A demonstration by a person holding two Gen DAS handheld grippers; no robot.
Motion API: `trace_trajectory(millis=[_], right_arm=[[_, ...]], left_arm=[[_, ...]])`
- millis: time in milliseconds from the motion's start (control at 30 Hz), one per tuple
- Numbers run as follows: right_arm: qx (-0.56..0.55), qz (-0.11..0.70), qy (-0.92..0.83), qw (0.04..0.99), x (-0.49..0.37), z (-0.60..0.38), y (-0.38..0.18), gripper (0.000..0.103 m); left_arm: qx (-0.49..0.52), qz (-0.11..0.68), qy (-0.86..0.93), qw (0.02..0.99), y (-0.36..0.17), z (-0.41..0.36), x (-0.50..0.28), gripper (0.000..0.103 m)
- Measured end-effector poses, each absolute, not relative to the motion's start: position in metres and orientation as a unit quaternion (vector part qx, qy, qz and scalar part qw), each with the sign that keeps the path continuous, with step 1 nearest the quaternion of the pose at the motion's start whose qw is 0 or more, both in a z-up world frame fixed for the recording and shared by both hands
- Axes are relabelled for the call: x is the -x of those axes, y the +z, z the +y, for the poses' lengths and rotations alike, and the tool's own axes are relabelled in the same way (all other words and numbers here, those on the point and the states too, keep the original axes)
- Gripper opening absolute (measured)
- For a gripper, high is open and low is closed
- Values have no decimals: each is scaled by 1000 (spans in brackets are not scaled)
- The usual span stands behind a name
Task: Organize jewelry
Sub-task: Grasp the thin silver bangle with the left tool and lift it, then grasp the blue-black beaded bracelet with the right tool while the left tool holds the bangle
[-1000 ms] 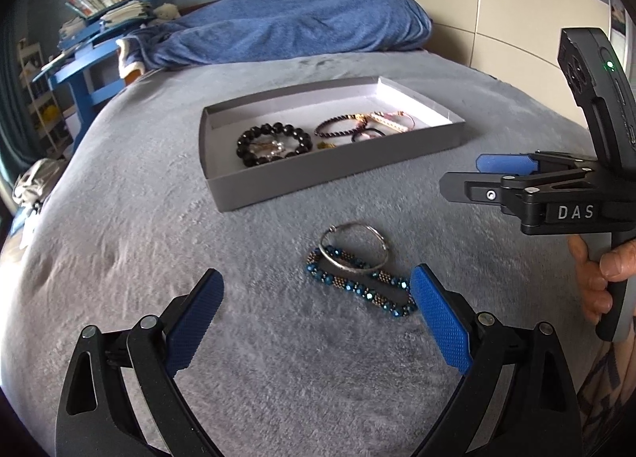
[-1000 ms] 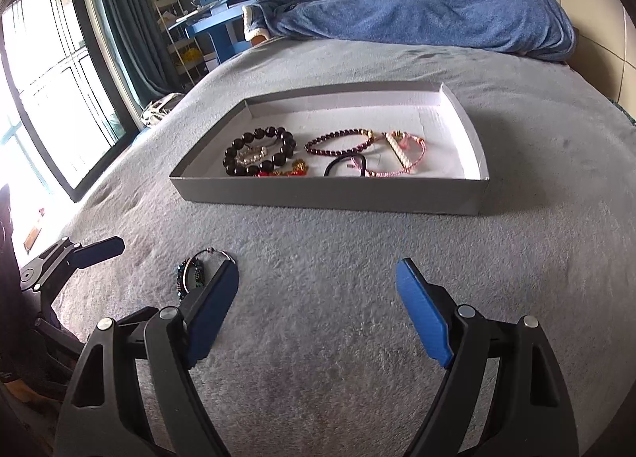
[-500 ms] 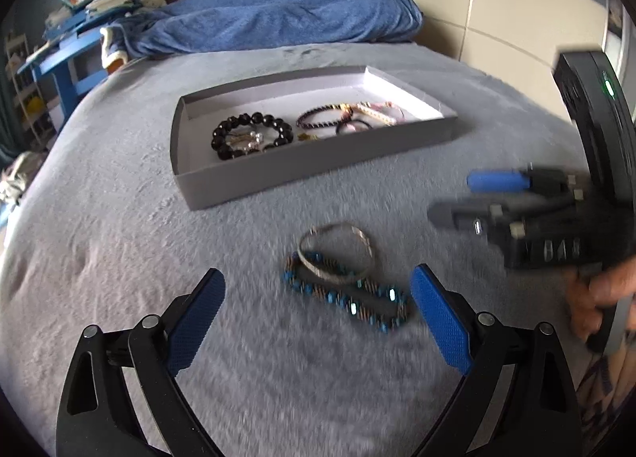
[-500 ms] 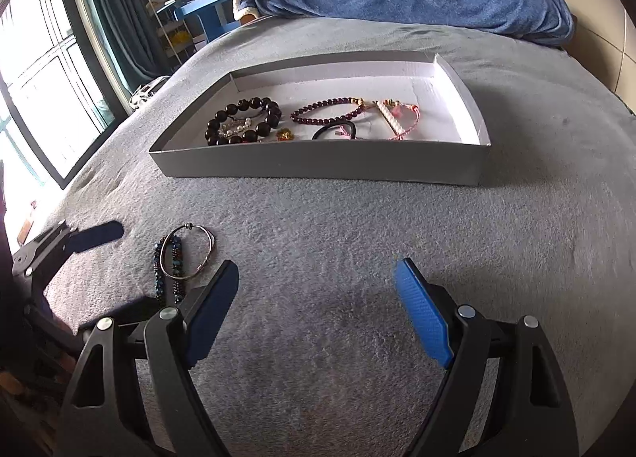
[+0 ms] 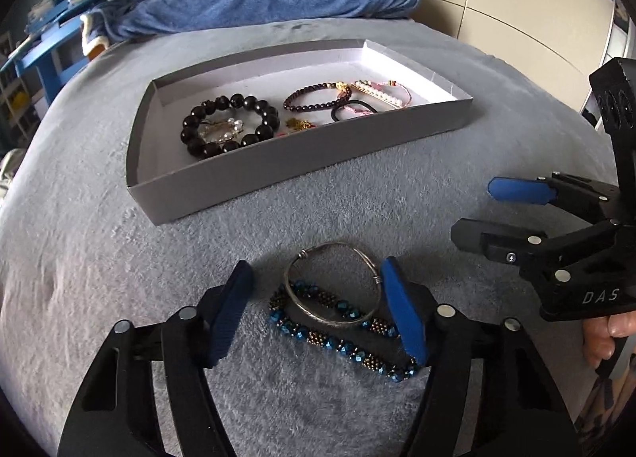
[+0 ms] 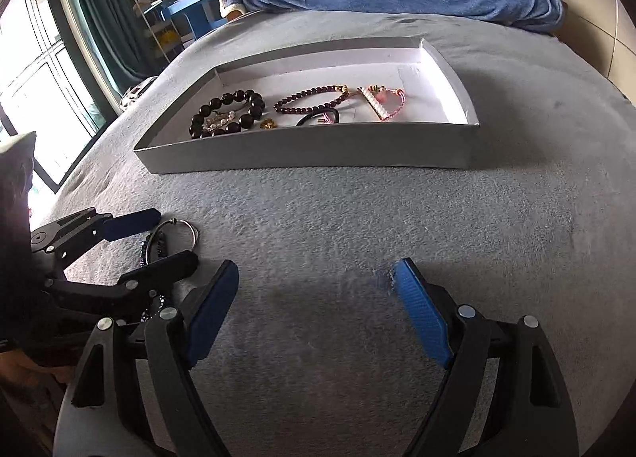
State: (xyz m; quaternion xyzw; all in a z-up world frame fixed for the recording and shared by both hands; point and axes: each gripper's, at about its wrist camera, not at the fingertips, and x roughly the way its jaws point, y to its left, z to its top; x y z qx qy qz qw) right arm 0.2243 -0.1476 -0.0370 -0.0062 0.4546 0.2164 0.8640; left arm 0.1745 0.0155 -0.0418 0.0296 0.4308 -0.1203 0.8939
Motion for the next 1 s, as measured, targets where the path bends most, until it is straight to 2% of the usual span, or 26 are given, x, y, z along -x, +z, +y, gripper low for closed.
trace_trajectory(millis=[67,500,1000], right_arm=[[5,454,216,865,-225,-148,-36,81],[4,440,235,867,-219,-140,-31,81],[66,408,333,847,-183,-79,-26,80]], left_arm=[[-28,430,-121,894,-42,17,-173,50],[50,372,-82,923,-8,61,-156,49],[86,365,-4,927,-2,108,-145,49]])
